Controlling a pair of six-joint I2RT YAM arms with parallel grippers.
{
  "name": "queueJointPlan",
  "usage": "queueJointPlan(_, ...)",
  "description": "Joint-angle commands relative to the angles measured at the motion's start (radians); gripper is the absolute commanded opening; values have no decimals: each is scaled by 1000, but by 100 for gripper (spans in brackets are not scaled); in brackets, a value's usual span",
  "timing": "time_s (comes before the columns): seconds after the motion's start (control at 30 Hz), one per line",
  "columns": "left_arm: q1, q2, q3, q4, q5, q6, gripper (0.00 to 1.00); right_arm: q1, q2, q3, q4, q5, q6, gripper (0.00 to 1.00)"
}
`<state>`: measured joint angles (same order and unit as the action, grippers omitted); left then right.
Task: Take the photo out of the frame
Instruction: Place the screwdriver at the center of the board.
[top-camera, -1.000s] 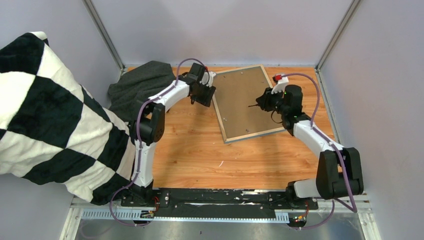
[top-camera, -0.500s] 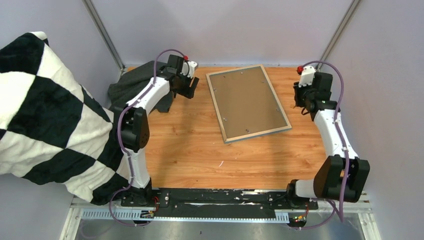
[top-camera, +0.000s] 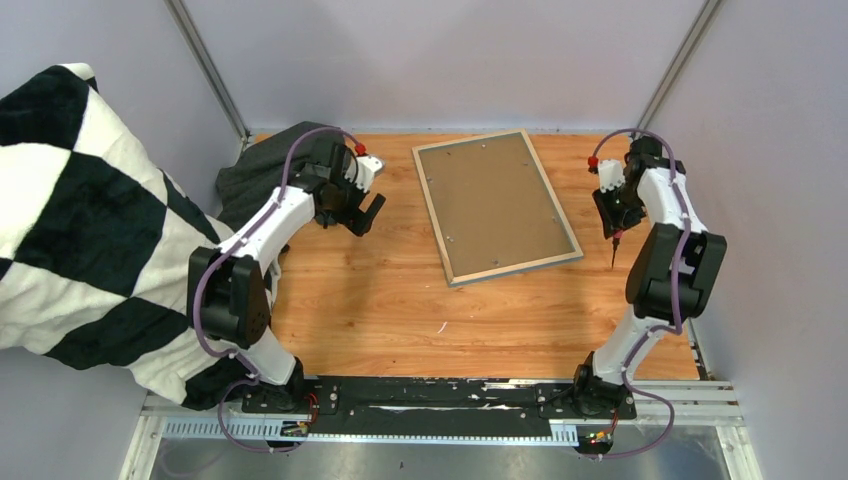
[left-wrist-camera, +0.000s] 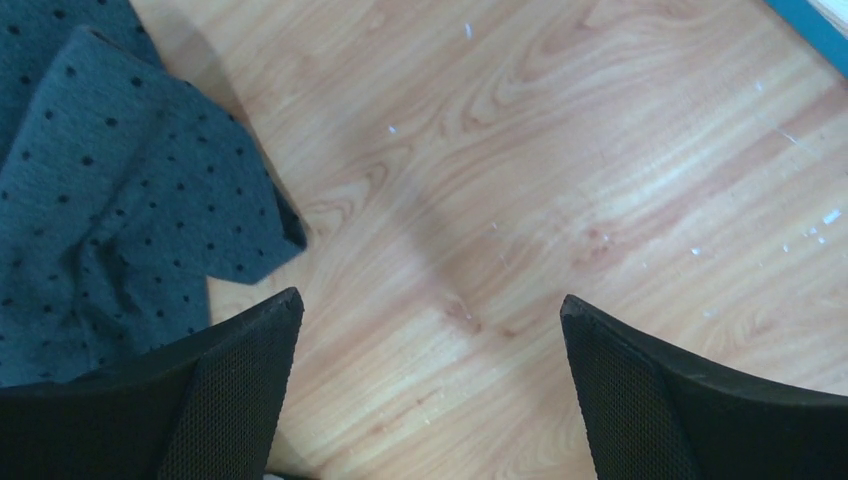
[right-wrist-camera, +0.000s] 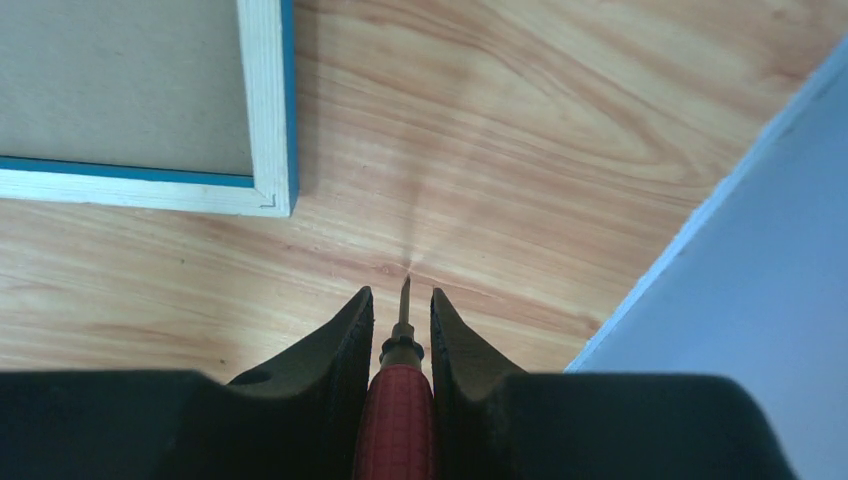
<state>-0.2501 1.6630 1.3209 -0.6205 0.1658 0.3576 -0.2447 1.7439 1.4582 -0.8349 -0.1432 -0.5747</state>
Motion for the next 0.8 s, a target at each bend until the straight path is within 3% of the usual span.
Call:
queueJointPlan(0.0, 6, -91, -88, -7, 42, 51, 100, -23, 142, 96, -161, 44, -44, 0)
queueJointPlan(0.07, 5, -125, -124, -7, 55, 52, 100, -26, 216, 148, -165, 50, -2, 0)
queueJointPlan(0.17, 6, -162, -166, -15, 81, 67, 100, -27, 307, 222, -159, 40, 67, 12)
queueJointPlan(0.57, 6, -213, -243, -28, 110, 112, 100, -27, 424, 218, 36, 56, 225, 19)
queueJointPlan(0.7, 6, -212, -242, -27, 114, 106, 100, -28, 426, 191, 63, 63, 240, 28)
queueJointPlan(0.77, 5, -211, -243, -27, 114, 108, 100, -27, 422, 179, 74, 71, 245, 37)
